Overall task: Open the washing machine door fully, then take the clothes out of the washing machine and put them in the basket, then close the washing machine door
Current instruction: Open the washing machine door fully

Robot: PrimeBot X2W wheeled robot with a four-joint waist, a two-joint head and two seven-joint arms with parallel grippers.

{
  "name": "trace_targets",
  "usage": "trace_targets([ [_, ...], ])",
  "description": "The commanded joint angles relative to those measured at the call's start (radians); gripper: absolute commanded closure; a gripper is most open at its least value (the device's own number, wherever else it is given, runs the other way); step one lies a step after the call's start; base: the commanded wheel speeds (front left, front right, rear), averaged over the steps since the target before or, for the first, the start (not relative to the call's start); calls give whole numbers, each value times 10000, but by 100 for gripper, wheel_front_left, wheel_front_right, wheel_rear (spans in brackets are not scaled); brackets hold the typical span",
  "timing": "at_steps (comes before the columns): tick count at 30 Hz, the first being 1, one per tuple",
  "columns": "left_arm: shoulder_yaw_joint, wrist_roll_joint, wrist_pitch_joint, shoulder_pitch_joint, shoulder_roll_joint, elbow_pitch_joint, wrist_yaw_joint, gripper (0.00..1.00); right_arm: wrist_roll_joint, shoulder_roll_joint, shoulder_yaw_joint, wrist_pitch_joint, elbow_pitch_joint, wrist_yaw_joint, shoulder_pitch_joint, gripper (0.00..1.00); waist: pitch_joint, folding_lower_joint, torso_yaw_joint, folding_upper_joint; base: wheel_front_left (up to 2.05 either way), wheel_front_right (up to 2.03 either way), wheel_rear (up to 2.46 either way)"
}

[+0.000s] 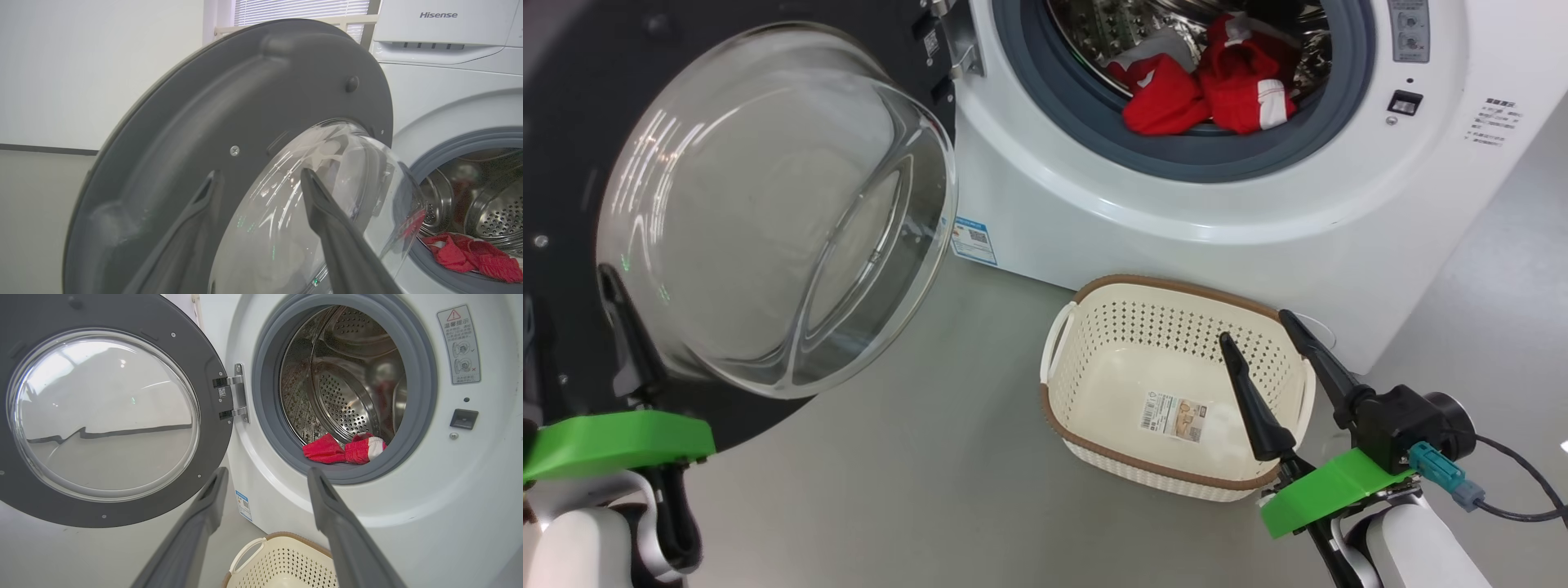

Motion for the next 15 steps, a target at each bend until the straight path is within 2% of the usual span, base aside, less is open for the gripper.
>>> trace_targets([
  [1,191,37,49,-18,265,-686,-53,0,157,61,196,-102,-215,48,-175,0,-58,0,-111,-1,0,0,0],
  [6,-277,164,267,212,120,-2131,-150,0,214,61,1,-114,-311,48,-243,0,-96,0,-484,-1,0,0,0],
  [11,-953,-83,698,313,9,-2756,-740,0,189,61,-356,-116,-491,48,-280,0,-178,0,-1145,-1,0,0,0],
  [15,-1360,-161,880,349,25,-2737,-1100,0,61,61,-653,-116,-569,48,-306,0,-226,0,-1761,-1,0,0,0],
])
